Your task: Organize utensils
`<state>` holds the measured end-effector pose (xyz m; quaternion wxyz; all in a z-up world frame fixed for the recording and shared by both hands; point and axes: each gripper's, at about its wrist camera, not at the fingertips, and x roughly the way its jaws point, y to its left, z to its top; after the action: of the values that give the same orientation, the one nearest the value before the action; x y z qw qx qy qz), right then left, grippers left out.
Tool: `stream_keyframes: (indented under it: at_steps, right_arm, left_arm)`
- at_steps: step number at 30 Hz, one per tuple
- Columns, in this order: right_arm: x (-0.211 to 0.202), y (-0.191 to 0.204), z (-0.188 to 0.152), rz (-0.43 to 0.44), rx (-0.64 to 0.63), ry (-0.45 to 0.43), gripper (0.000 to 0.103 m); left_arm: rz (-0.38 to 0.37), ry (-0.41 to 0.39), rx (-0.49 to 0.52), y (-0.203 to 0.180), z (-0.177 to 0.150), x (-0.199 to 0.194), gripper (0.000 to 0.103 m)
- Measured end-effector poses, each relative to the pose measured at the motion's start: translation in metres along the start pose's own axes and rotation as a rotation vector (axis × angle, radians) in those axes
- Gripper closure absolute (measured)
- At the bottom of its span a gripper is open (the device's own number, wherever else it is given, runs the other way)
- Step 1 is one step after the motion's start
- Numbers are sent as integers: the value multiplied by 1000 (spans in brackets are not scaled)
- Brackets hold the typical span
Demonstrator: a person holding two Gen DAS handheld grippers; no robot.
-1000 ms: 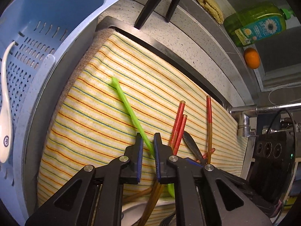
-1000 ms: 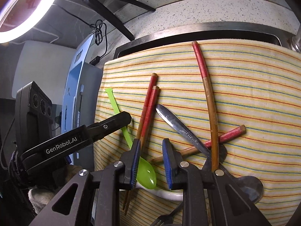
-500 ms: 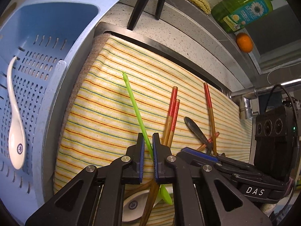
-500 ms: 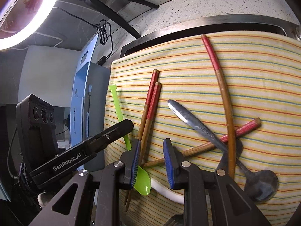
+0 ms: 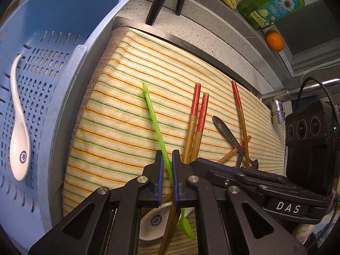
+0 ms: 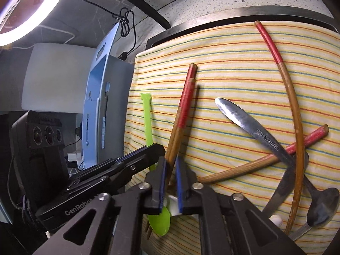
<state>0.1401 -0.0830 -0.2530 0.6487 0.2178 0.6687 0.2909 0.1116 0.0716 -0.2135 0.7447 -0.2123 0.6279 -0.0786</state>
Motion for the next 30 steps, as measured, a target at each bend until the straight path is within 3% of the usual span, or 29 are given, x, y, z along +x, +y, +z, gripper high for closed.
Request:
stream_keyframes:
  at_steps: [12,23,28,30]
  right_arm:
    - [3,-5,2,8,11,-5,96]
    - [-44,-2,-3,43,-46,-91,97]
    - [-53,-12,-3,32,-14,-100,97]
    - [-58,-16,-6,20,-20,-105,97]
  left_arm:
    - [0,4,26,-5,-6,-2,97]
    - [4,-46,116,-27,-12,-19,101]
    - [-31,-2,91,-21,-11,-10,101]
    - [-8,-8,89,-22,-11,-10,101]
